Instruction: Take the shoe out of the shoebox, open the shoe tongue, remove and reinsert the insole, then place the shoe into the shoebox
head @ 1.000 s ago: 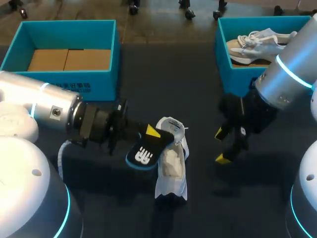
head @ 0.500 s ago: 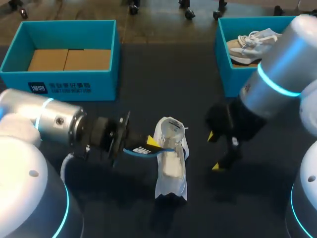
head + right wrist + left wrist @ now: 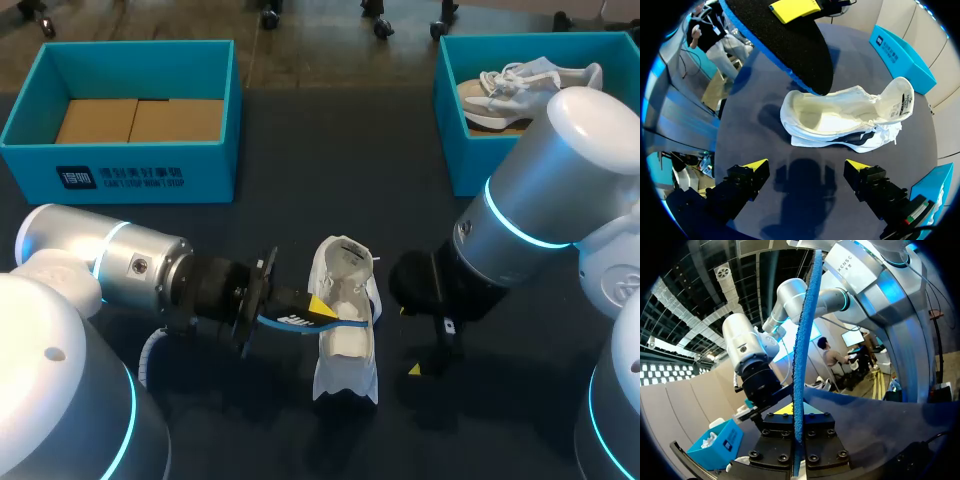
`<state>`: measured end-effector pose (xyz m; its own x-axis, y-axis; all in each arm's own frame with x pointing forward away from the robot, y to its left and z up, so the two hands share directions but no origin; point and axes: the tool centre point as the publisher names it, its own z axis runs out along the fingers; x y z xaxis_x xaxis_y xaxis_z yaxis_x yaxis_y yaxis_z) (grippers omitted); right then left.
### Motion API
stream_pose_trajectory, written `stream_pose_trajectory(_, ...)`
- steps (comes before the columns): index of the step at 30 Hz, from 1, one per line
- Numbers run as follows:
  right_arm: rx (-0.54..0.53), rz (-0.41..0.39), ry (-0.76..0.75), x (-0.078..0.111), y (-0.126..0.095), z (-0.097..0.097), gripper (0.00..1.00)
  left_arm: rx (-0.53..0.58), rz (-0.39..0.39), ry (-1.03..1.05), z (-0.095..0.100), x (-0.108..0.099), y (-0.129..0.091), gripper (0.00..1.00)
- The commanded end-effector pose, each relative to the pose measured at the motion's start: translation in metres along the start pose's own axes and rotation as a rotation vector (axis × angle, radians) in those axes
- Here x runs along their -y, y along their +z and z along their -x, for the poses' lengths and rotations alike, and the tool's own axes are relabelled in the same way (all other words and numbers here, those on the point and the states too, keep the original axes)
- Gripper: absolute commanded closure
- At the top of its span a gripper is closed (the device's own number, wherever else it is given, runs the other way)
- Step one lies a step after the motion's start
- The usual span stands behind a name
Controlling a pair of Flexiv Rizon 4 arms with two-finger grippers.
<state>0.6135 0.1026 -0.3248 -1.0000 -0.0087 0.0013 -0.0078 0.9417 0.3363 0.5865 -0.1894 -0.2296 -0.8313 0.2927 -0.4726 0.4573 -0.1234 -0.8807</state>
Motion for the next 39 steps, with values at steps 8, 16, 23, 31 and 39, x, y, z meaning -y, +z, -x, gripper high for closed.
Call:
stream_pose_trajectory(8,-0.009,0.005,0.052,-0.012,0.030,0.016,0.00,0.012,-0.039,0.070,-0.014,-0.013,0.008,1.00)
stream_pose_trajectory(16,-0.021,0.027,0.078,-0.011,0.038,0.026,0.00,0.027,-0.052,0.137,-0.014,-0.018,0.009,1.00)
stream_pose_trajectory(23,-0.037,0.043,0.114,-0.005,0.045,0.029,0.00,0.025,-0.039,0.191,-0.020,-0.025,0.018,1.00)
stream_pose_trajectory(31,-0.037,0.084,0.135,-0.001,0.047,0.028,0.00,0.032,-0.024,0.195,-0.019,-0.025,0.021,1.00)
stream_pose_trajectory(39,-0.037,0.084,0.135,-0.001,0.047,0.028,0.00,0.041,-0.035,0.206,-0.020,-0.027,0.021,1.00)
